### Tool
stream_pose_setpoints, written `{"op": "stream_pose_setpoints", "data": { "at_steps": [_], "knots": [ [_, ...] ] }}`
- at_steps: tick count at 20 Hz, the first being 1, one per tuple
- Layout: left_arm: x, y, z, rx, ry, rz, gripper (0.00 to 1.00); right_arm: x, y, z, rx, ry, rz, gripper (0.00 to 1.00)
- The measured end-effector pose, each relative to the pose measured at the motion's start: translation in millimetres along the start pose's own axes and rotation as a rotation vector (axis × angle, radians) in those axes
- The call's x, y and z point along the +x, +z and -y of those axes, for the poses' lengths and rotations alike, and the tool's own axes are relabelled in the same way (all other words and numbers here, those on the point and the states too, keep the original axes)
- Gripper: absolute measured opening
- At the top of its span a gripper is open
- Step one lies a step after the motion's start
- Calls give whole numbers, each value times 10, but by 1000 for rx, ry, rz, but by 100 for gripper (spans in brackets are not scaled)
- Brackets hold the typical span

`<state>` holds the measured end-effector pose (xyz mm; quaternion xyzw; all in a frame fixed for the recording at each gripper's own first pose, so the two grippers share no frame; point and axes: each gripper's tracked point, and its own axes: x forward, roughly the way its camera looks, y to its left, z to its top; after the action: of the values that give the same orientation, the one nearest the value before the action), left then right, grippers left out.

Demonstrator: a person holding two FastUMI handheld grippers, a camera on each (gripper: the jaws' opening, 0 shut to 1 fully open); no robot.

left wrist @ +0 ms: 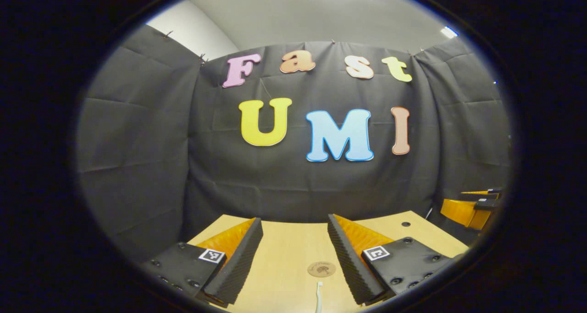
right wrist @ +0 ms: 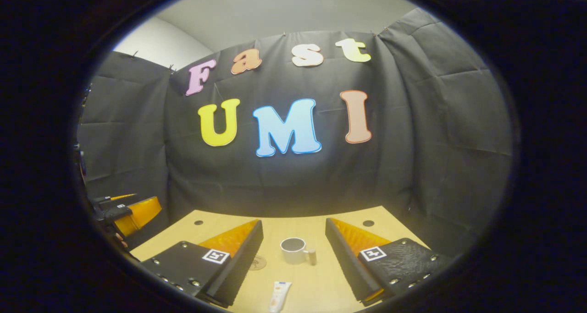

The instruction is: Put the toothbrush and toothpaste on the desktop into the cup, then pick up the cup and place it on the coaster on the desktop.

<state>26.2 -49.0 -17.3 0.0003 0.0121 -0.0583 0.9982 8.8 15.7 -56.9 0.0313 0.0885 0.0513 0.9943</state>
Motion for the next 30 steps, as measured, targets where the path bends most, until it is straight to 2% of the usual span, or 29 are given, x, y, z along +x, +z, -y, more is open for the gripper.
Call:
{"op": "stream_pose_setpoints", "data": {
  "at_steps": [7, 24, 28, 30],
  "knots": [
    [86, -95, 25, -25, -11, -20, 93, 69, -96, -44, 8, 20, -45, 88],
    [178, -161, 198, -8, -27, -42, 92, 196, -196, -110, -7, 44, -81, 88],
    [205, -392, 266, 2, -44, -106, 92, 255, -427, -146, -4, 55, -162, 88],
    [253, -685, 336, 6, -64, -186, 94, 254, -699, -180, 0, 80, -236, 89]
  ]
}}
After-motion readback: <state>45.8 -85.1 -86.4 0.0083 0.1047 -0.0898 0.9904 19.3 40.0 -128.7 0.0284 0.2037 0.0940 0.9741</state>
